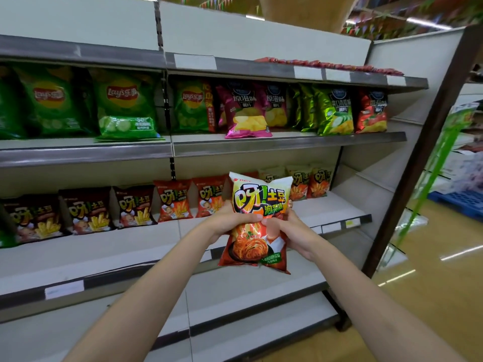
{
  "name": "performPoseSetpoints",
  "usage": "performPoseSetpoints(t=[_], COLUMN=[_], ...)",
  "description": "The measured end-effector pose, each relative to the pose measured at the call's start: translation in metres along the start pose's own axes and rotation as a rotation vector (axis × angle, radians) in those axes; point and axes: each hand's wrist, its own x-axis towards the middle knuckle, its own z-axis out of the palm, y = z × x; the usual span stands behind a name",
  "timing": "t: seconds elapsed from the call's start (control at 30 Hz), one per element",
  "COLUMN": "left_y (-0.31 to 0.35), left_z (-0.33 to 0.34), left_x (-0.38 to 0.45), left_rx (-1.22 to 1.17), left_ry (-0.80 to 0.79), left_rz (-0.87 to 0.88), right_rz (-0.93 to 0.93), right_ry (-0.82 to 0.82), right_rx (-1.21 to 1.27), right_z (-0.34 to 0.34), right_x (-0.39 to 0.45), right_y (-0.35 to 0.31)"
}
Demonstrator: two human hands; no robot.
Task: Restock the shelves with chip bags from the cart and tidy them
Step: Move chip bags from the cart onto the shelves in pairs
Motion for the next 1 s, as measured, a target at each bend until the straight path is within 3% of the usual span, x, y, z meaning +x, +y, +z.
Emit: performPoseSetpoints(t=[0.43,0.87,1.0], left_y=[-0.005,0.0,0.001], left_z=[0.067,0.121,0.137], left_x=[0.129,0.296,0.325], left_rx=[0.011,-0.111,-0.099], left_ry=[-0.11,-0.147,-0.148], left_rz=[0.04,-0.157,-0.165], right_rz=[0.083,0.172,0.184], right_ry=[0.139,0.283,0.254], right_rx=[0.0,-0.009,-0.008], right_z=[-0.093,-0.208,-0.236], right_x=[0.056,0.176,0.2], right_y=[0.021,0.029,0.033])
